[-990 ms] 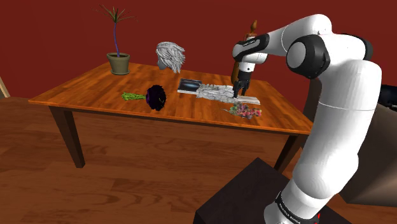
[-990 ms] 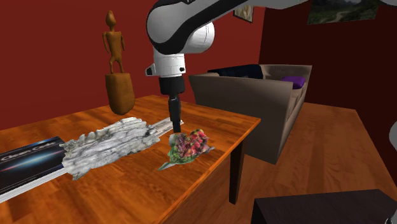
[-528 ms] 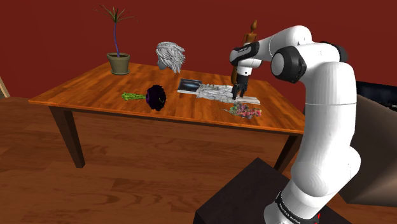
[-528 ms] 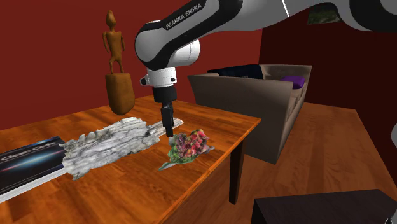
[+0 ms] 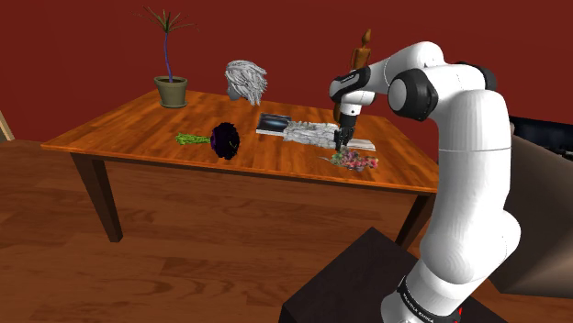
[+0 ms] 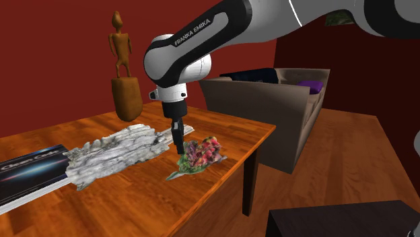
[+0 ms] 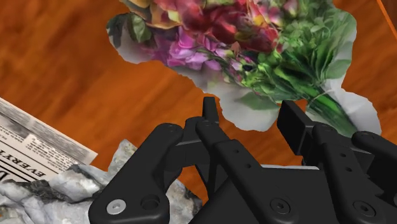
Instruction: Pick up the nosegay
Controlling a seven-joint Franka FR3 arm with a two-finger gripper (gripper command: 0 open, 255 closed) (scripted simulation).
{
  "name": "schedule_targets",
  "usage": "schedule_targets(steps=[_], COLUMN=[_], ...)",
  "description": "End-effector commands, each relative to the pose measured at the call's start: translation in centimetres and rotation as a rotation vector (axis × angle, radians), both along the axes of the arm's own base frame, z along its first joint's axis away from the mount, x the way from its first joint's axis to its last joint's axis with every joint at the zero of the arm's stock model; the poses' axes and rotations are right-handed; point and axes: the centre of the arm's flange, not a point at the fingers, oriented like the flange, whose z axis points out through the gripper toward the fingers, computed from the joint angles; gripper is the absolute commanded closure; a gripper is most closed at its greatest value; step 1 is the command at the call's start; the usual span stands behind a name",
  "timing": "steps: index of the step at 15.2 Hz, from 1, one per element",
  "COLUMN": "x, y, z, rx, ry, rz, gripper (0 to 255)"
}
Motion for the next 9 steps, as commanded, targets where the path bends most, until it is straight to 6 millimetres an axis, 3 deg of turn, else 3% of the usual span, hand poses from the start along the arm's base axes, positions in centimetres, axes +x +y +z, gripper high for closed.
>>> schedule_targets(steps=[1,9], x=[-0.02,-0.02], y=[-0.02,-0.01], z=[-0.08,0.54], rx=[0.000,0.000], ry=[0.000,0.000], rz=[0.000,0.000], gripper=[255,255])
